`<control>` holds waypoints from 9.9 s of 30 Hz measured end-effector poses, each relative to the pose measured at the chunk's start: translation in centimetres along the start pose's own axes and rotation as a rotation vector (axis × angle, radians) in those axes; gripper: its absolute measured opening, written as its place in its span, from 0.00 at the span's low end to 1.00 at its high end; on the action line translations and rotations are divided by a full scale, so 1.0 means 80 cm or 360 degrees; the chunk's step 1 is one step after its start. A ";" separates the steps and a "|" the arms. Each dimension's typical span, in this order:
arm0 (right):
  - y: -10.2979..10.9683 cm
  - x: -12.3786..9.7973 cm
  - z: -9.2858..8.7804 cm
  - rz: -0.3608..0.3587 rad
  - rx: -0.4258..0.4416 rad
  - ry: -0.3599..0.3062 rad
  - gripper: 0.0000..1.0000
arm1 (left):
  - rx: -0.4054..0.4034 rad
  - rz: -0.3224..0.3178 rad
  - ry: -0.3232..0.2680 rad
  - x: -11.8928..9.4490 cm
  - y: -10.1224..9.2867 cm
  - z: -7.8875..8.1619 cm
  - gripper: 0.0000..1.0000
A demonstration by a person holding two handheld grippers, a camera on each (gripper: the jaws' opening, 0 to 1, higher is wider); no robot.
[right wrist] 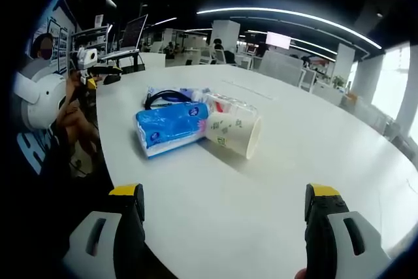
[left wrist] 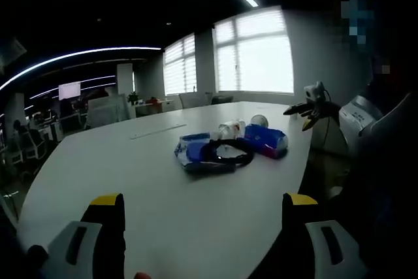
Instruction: Arrange the tabletop items into an orderly group along one side of the table until the central work area is clear of visible clutter.
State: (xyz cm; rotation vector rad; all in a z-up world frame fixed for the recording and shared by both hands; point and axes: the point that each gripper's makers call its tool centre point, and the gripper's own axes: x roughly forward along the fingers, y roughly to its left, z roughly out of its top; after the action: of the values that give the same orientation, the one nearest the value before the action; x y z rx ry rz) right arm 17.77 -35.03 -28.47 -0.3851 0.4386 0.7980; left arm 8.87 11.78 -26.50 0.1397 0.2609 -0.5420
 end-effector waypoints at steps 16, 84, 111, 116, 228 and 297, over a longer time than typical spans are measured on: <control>-0.003 -0.002 0.015 -0.0003 -0.0069 0.0011 0.99 | -0.0005 0.0004 -0.0010 -0.001 -0.001 -0.004 1.00; 0.029 0.060 0.146 0.0339 -0.0610 0.0106 0.89 | 0.0019 0.0004 -0.0017 -0.005 -0.010 -0.015 1.00; 0.046 0.097 0.176 0.0502 -0.0669 0.0088 0.82 | 0.0011 0.0026 -0.0032 -0.012 -0.011 -0.017 1.00; 0.045 0.104 0.181 0.0519 -0.0686 0.0097 0.81 | 0.0009 0.0017 -0.0025 -0.010 -0.013 -0.020 1.00; 0.094 0.235 0.200 0.0816 -0.0854 0.0262 0.42 | 0.0066 -0.0043 -0.0044 0.000 -0.029 -0.001 0.99; 0.089 0.317 0.161 0.0811 -0.1098 0.0485 0.22 | 0.0060 -0.0044 -0.0052 -0.015 -0.037 -0.011 0.96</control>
State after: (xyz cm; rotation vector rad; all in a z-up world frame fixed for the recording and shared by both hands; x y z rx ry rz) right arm 31.04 -9.08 -31.74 -1.0737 0.5475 1.3966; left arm 6.12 10.06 -27.19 0.1639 0.2212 -0.5763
